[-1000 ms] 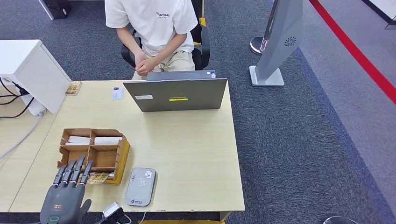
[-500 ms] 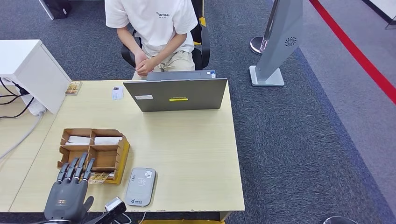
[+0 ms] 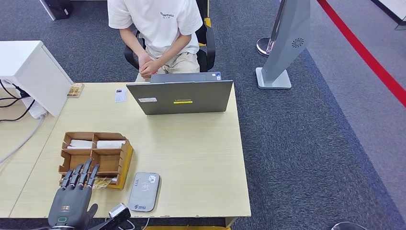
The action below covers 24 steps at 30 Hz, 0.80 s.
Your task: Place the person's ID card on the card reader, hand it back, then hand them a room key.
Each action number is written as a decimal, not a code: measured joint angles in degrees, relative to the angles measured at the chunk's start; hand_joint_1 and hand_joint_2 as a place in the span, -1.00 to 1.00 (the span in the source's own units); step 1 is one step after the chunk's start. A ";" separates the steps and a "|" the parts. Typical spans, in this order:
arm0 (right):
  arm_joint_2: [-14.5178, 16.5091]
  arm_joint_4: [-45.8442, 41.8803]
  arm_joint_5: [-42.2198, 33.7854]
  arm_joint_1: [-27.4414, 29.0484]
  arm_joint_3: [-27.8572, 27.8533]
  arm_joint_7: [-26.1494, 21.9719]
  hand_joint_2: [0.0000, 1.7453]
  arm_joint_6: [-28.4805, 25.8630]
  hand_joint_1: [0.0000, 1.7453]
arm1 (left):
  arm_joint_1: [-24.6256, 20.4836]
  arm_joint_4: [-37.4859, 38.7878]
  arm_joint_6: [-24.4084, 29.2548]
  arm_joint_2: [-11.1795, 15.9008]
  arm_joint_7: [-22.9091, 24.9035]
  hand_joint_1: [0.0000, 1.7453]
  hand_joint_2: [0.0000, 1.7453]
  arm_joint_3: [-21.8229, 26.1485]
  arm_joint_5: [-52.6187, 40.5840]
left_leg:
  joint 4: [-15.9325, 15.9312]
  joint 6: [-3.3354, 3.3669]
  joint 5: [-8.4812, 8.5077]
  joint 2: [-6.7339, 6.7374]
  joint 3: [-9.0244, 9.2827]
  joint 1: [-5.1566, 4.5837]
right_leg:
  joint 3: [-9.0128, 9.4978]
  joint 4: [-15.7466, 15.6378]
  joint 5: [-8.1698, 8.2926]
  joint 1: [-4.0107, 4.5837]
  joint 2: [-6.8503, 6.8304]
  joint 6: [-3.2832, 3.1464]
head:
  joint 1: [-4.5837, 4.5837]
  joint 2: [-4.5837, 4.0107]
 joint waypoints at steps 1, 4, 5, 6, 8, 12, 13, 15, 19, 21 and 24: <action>0.00 0.00 0.01 0.00 0.00 0.00 1.00 0.00 -1.00 | 0.00 0.08 0.00 -0.02 -0.01 -1.00 1.00 0.00 0.04 | 0.00 0.00 0.00 0.00 0.00 0.00 | 0.00 0.00 0.00 0.00 0.00 0.00 | 0.01 0.00; 0.00 0.00 0.04 0.00 0.00 0.00 1.00 -0.02 -1.00 | 0.00 0.22 0.00 -0.04 -0.01 -1.00 1.00 0.01 0.17 | 0.00 0.00 0.00 0.00 0.00 0.00 | 0.00 0.00 0.00 0.00 0.00 0.00 | 0.01 0.00; 0.00 0.00 0.05 0.00 0.00 0.00 1.00 -0.03 -1.00 | 0.00 0.24 0.00 -0.04 -0.01 -1.00 1.00 0.01 0.20 | 0.00 0.00 0.00 0.00 0.00 0.00 | 0.00 0.00 0.00 0.00 0.00 0.00 | 0.00 0.00; 0.00 0.00 0.07 0.00 0.00 0.00 1.00 -0.03 -1.00 | 0.00 0.28 -0.01 -0.06 -0.01 -1.00 1.00 0.01 0.22 | 0.00 0.00 0.00 0.00 0.00 0.00 | 0.00 0.00 0.00 0.00 0.00 0.00 | 0.00 0.00; 0.00 0.00 0.11 0.00 0.00 0.00 1.00 -0.04 -1.00 | 0.00 0.44 -0.05 -0.11 -0.01 -0.50 1.00 0.00 0.26 | 0.00 0.00 0.00 0.00 0.00 0.00 | 0.00 0.00 0.00 0.00 0.00 0.00 | 0.00 0.00; 0.00 0.00 0.19 0.00 0.00 0.00 1.00 -0.02 -1.00 | -0.02 0.92 -0.30 -0.23 -0.01 1.00 1.00 0.01 0.35 | 0.00 0.00 0.00 0.00 0.00 0.00 | 0.00 0.00 0.00 0.00 0.00 0.00 | 0.01 0.00; 0.00 0.00 0.22 0.00 0.00 -0.01 1.00 -0.02 -1.00 | -0.02 1.04 -0.44 -0.23 -0.02 1.00 1.00 0.01 0.44 | 0.00 0.00 0.00 0.00 0.00 0.00 | 0.00 0.00 0.00 0.00 0.00 0.00 | 0.01 0.00; 0.00 0.00 0.37 0.00 0.00 -0.03 1.00 -0.01 -1.00 | -0.03 1.30 -0.72 -0.23 -0.13 1.00 1.00 0.01 0.69 | 0.00 0.00 0.00 0.00 0.00 0.00 | 0.00 0.00 0.00 0.00 0.00 0.00 | 0.00 0.00; 0.00 0.00 0.55 0.00 0.00 -0.25 1.00 0.02 -1.00 | -0.06 1.68 -1.05 -0.22 -0.68 1.00 1.00 0.02 1.28 | 0.00 0.00 0.00 0.00 0.00 0.00 | 0.00 0.00 0.00 0.00 0.00 0.00 | 0.01 0.00; 0.00 0.00 0.57 0.00 0.00 -0.32 1.00 0.02 -1.00 | -0.11 1.77 -1.05 -0.21 -0.81 1.00 1.00 0.02 1.39 | 0.00 0.00 0.00 0.00 0.00 0.00 | 0.00 0.00 0.00 0.00 0.00 0.00 | 0.01 0.00; 0.00 -0.01 0.63 0.00 0.00 -0.36 1.00 0.02 -1.00 | -0.47 1.84 -0.98 -0.21 -0.85 1.00 1.00 0.02 1.47 | 0.00 0.00 0.00 -0.02 0.01 0.00 | 0.03 0.00 0.00 0.00 -0.02 0.00 | 0.01 0.00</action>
